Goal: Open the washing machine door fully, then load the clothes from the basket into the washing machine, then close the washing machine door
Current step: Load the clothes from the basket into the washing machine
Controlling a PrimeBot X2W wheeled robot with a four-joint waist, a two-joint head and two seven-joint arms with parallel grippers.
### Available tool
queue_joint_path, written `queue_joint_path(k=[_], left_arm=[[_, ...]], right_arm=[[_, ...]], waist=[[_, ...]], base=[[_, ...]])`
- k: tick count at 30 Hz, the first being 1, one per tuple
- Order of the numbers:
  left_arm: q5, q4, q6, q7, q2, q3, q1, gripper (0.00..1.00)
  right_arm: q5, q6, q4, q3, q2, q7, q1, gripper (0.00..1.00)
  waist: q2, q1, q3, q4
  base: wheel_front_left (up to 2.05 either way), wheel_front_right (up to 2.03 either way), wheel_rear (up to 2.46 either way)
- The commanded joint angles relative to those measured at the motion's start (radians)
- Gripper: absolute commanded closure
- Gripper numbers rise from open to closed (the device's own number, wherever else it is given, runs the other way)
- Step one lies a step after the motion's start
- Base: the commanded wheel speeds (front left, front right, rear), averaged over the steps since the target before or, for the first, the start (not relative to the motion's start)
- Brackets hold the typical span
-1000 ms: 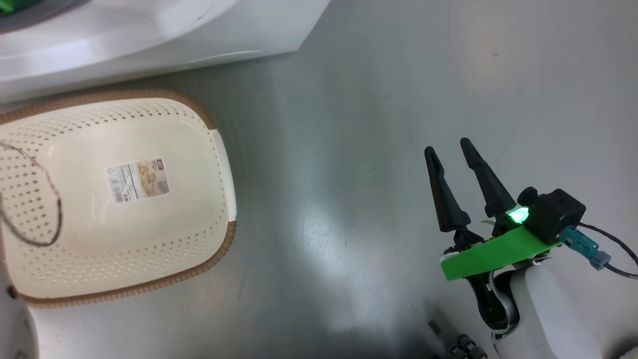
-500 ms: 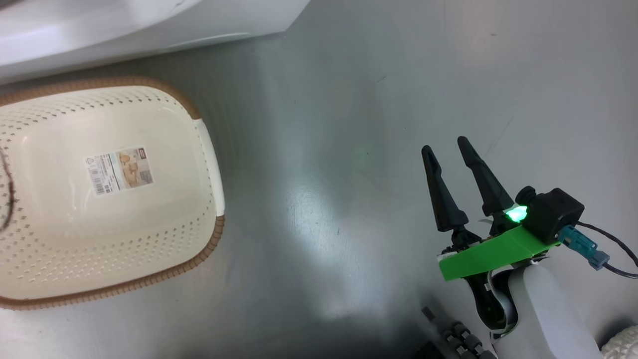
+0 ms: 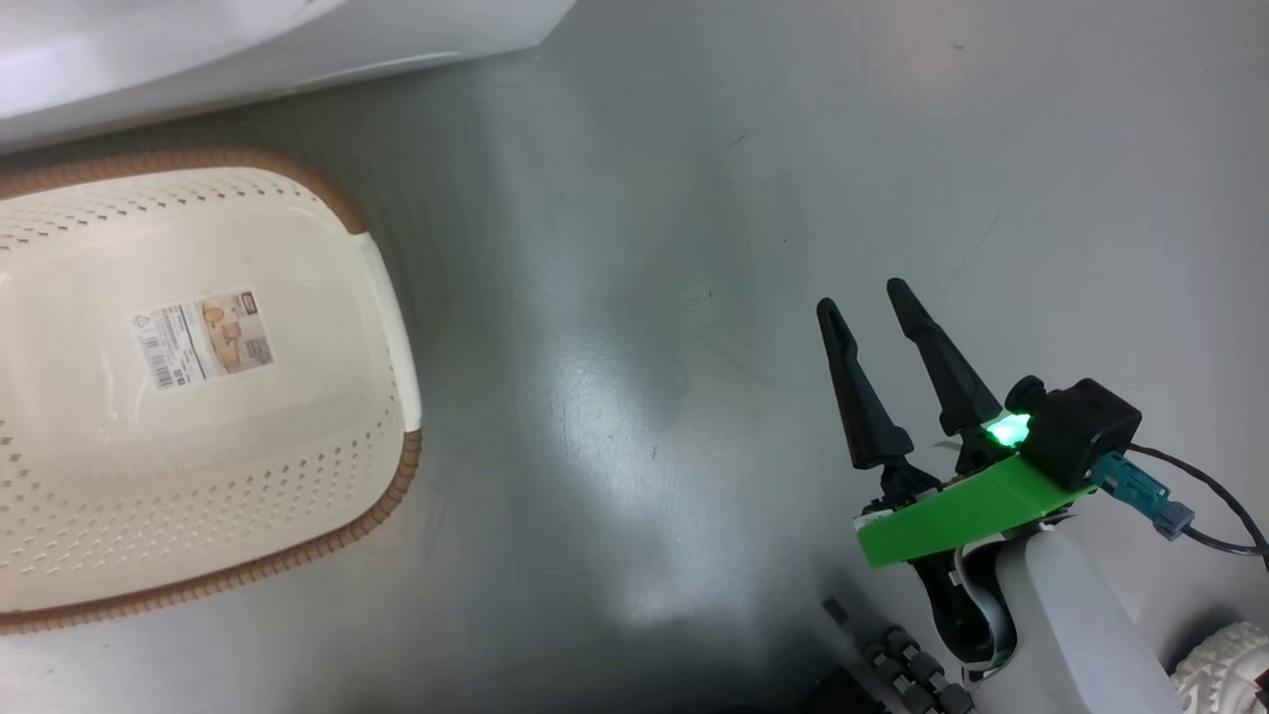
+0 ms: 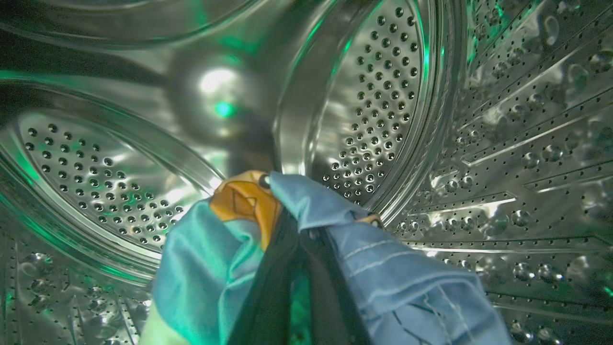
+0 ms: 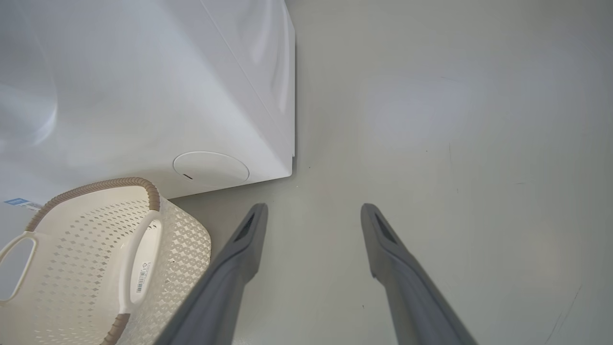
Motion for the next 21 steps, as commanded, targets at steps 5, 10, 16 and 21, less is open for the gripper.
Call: queue_joint_path(k=[5,10,16,21], left_arm=[[-0.006,0.052,-0.005,0.020,0.050,-0.010,-0.028,1.00],[-0.028,0.110,-0.011,0.078,0.053,-0.020,-0.051,1.00],[-0.040,0.137,-0.014,0.069,0.054,-0.034,-0.061,0.91],[-0.046,0.152,-0.002,0.049,0.045,-0.035,-0.056,0.00]], right_arm=[[0.011,0.002,-0.016,0.031,0.002,-0.005,0.045,0.00],[0.013,0.002,-0.016,0.033,0.002,-0.005,0.044,0.00],[0.014,0.002,-0.012,0.028,0.002,-0.005,0.038,0.00],[0.011,0.002,-0.011,0.022,0.002,-0.005,0.029,0.00]], waist=[[0.0000,0.0000,0.004,-0.009],[0.0000,0.0000,0.011,-0.012],[0.0000,0.0000,0.010,-0.009],[0.0000,0.0000,0.001,-0.003]], base=[[0.00,0.00,0.00],[0.00,0.00,0.00],[0.00,0.00,0.00],[0.00,0.00,0.00]])
